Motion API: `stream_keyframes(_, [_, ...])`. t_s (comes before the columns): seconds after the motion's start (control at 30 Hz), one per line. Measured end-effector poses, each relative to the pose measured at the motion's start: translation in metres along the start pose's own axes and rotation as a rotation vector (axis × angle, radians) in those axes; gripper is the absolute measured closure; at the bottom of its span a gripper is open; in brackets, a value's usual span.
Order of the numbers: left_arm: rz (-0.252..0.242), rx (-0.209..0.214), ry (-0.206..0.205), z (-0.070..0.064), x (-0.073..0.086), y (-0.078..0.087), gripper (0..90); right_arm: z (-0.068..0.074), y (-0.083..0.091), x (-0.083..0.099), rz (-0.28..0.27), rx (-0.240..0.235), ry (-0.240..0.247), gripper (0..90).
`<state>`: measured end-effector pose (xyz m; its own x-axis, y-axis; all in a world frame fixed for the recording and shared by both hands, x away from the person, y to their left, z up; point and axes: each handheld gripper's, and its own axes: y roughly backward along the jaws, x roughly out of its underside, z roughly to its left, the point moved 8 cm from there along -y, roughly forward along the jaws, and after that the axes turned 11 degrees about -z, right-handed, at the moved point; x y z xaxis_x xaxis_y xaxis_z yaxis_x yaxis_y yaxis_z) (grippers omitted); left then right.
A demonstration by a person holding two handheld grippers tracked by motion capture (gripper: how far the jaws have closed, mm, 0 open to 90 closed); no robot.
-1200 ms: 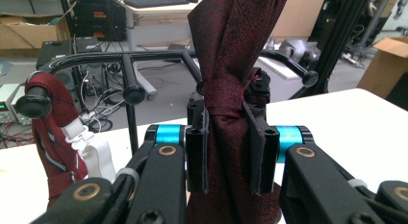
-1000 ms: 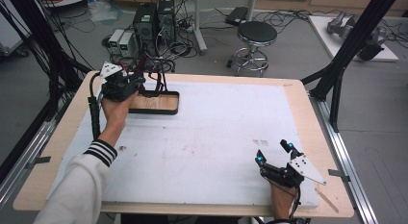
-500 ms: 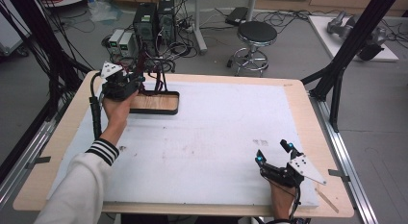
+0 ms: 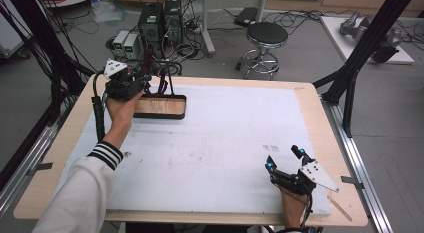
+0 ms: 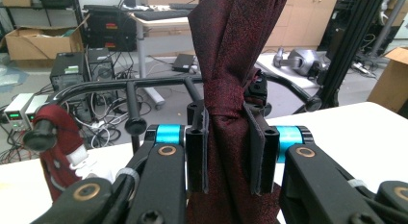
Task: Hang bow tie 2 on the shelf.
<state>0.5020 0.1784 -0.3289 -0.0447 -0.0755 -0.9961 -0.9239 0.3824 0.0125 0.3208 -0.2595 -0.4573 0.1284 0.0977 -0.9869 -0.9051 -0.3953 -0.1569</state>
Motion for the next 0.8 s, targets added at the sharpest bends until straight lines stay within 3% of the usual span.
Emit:
stream_keyframes(0.33, [0.011,0.008,0.000,-0.001,0.003,0.000,72.9,0.000,0.000,0.000,0.001,-0.001,-0.004,5.7])
stream_keyframes(0.6, [0.016,-0.015,0.028,0.006,0.013,-0.001,72.9,0.000,0.000,0.000,0.000,0.000,-0.005,5.7])
stream_keyframes(0.8, [0.017,-0.022,0.023,0.009,0.015,-0.003,72.9,0.000,0.000,0.000,0.000,0.000,-0.004,5.7])
